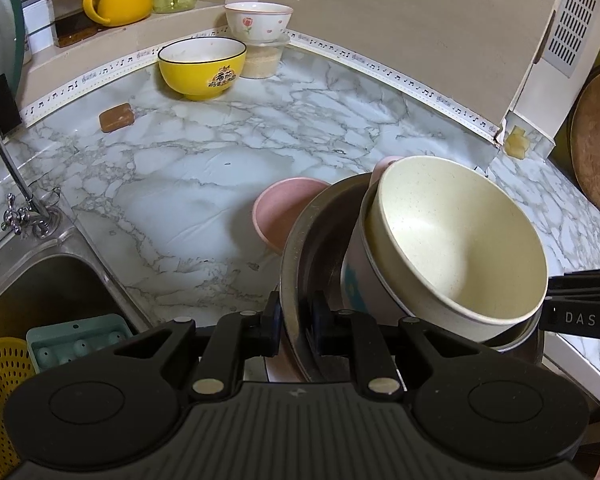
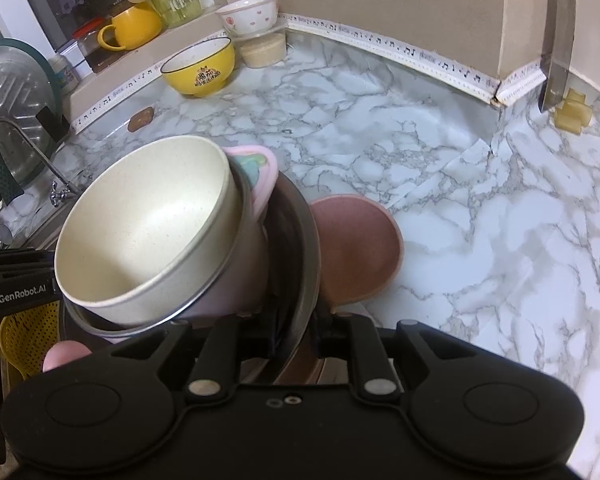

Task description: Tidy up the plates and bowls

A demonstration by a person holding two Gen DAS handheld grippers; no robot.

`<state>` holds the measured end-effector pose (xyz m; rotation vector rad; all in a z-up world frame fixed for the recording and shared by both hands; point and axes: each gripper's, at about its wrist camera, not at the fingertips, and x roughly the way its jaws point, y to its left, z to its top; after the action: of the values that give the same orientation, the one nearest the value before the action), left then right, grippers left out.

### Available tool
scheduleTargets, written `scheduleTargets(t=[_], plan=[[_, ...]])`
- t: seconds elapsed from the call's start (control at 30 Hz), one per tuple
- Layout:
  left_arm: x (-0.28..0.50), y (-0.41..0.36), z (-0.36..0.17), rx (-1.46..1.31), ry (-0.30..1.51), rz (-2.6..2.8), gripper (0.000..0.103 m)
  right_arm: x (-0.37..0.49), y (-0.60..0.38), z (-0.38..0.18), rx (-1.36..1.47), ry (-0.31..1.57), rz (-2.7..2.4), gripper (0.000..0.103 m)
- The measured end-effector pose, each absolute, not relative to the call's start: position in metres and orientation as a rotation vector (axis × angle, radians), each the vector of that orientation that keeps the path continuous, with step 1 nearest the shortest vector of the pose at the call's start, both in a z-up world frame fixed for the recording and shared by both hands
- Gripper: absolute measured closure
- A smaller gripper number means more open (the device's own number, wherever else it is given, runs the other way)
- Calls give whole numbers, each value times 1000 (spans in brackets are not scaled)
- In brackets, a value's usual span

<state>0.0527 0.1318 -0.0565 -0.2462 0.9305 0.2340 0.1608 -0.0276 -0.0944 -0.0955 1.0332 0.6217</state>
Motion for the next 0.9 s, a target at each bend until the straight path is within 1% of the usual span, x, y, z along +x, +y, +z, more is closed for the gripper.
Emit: scheduleTargets(t=[0.13, 0.33, 0.4, 0.43, 0.47, 0.57, 0.6, 0.63, 0.73, 0.83, 0.9], plan=[[50, 131, -54, -239, 911, 228, 89, 159, -29, -93, -75, 1040, 611, 81], [47, 134, -47, -225, 891, 205, 88, 152, -30, -84, -83, 1023, 587, 77], [46, 135, -46, -222, 887, 198, 88, 149, -30, -81, -93, 1008, 577, 72], [45, 136, -44, -222, 884, 195, 86, 147, -31, -79, -102, 998, 562, 65], [44, 136, -42, -223, 876, 188, 85, 146, -31, -77, -109, 985, 551, 60], [38, 134, -35, -212, 846, 183, 69, 142, -37, -70, -102, 958, 537, 55], [36, 133, -32, -206, 833, 182, 60, 141, -39, -67, -96, 951, 536, 54], [34, 132, -30, -195, 821, 192, 55, 139, -40, -64, -95, 941, 537, 53], [30, 128, -23, -170, 800, 208, 53, 130, -40, -56, -124, 893, 542, 50], [25, 127, -18, -181, 795, 210, 50, 122, -44, -47, -122, 846, 560, 39], [21, 123, -14, -170, 786, 214, 46, 117, -47, -41, -120, 816, 575, 38]])
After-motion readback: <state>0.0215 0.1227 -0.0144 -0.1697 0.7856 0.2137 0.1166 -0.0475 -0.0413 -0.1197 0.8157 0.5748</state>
